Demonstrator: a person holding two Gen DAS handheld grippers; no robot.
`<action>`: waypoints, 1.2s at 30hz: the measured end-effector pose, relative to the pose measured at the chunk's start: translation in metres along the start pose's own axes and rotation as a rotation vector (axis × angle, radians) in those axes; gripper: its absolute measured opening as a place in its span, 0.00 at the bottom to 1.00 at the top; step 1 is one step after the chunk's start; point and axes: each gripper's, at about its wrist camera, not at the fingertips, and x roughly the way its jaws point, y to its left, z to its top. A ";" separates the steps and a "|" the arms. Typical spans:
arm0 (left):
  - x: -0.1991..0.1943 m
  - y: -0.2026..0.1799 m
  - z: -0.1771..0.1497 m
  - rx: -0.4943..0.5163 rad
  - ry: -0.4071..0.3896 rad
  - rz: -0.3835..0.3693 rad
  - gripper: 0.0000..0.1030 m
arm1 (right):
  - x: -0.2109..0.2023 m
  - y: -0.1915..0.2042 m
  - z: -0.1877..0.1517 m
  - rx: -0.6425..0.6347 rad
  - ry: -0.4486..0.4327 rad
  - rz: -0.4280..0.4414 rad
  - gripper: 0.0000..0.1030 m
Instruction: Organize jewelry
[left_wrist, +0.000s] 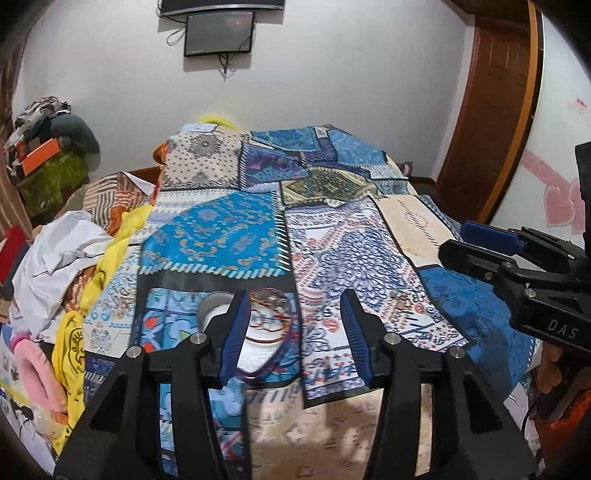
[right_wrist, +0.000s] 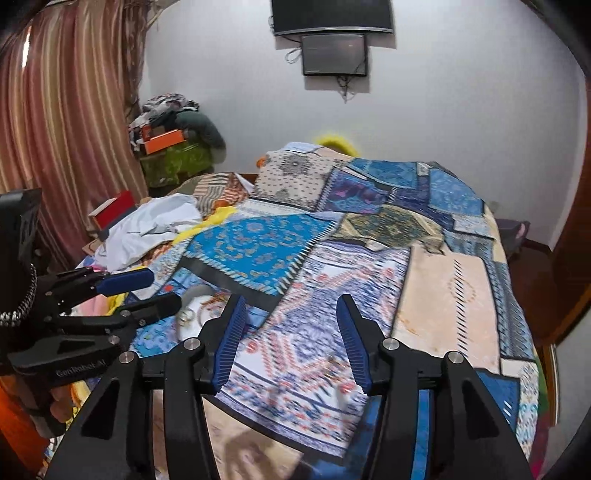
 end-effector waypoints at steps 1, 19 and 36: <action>0.003 -0.005 0.000 0.005 0.008 -0.005 0.48 | -0.001 -0.006 -0.002 0.008 0.002 -0.007 0.46; 0.080 -0.060 -0.015 0.074 0.198 -0.113 0.48 | 0.007 -0.071 -0.046 0.110 0.116 -0.063 0.46; 0.111 -0.080 0.006 0.081 0.199 -0.182 0.22 | 0.020 -0.091 -0.059 0.137 0.153 -0.046 0.46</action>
